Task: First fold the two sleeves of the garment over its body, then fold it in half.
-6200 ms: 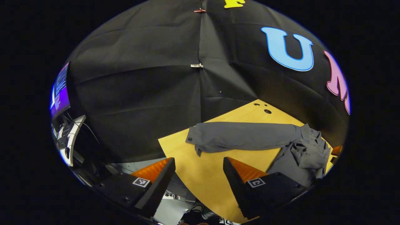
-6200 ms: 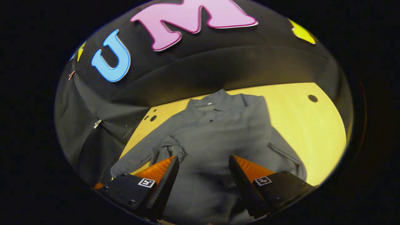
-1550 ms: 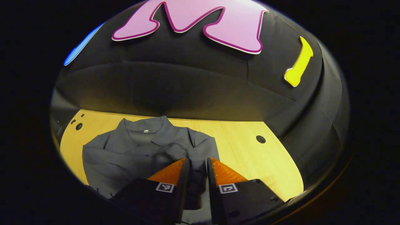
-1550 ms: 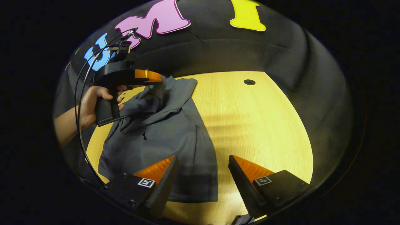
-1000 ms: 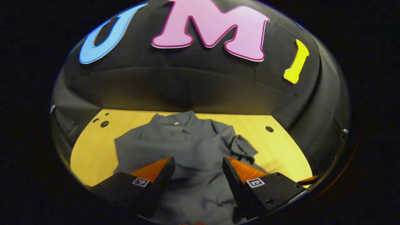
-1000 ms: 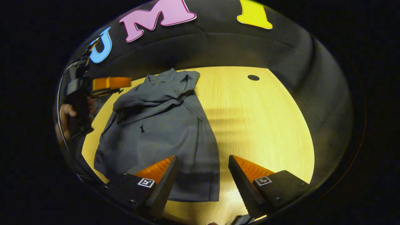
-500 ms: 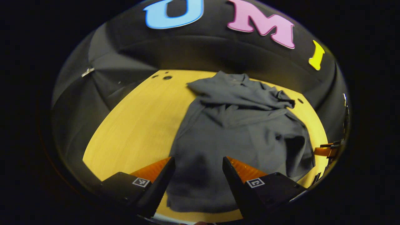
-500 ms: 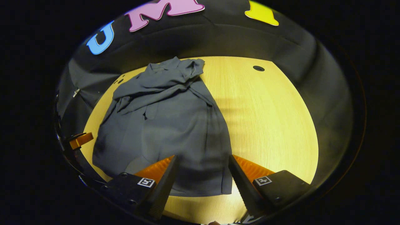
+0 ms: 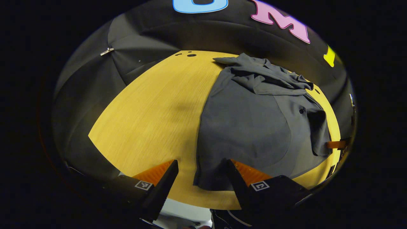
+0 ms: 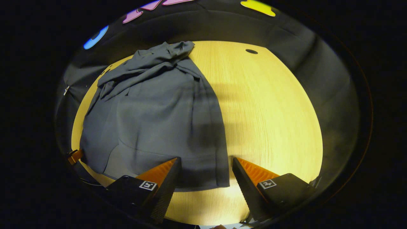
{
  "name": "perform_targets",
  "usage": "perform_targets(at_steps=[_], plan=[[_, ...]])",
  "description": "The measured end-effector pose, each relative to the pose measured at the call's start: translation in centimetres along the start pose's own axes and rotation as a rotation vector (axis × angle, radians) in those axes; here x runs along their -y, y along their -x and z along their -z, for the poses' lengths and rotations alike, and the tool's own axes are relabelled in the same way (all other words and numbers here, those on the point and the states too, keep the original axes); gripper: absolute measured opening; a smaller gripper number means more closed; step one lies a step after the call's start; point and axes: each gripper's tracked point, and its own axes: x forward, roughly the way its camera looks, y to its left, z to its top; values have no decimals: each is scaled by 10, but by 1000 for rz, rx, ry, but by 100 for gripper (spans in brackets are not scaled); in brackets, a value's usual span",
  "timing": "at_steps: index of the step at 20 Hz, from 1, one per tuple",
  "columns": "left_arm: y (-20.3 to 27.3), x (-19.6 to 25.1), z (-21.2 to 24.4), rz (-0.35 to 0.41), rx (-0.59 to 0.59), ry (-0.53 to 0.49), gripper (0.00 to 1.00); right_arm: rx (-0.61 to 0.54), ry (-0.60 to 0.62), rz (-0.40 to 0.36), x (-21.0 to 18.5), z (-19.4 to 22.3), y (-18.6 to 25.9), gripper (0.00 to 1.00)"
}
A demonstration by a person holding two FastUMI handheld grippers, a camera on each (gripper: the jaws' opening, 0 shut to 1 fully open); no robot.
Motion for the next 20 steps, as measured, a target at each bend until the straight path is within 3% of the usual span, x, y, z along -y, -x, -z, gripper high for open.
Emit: perform_targets(at_steps=[14,16,17,19,20], plan=[[-10,14,14,27,-41,-41,98,-49,7,11,-26,5,-3,98],[-9,24,13,49,-49,-77,94,-65,21,-2,-34,5,-4,86],[-11,30,13,58,-49,-94,82,-69,32,-13,-41,4,-6,64],[-11,41,13,77,-40,-128,56,-74,68,-44,-55,4,-4,45],[-12,45,12,80,-37,-146,42,-74,89,-48,-58,6,-5,29]])
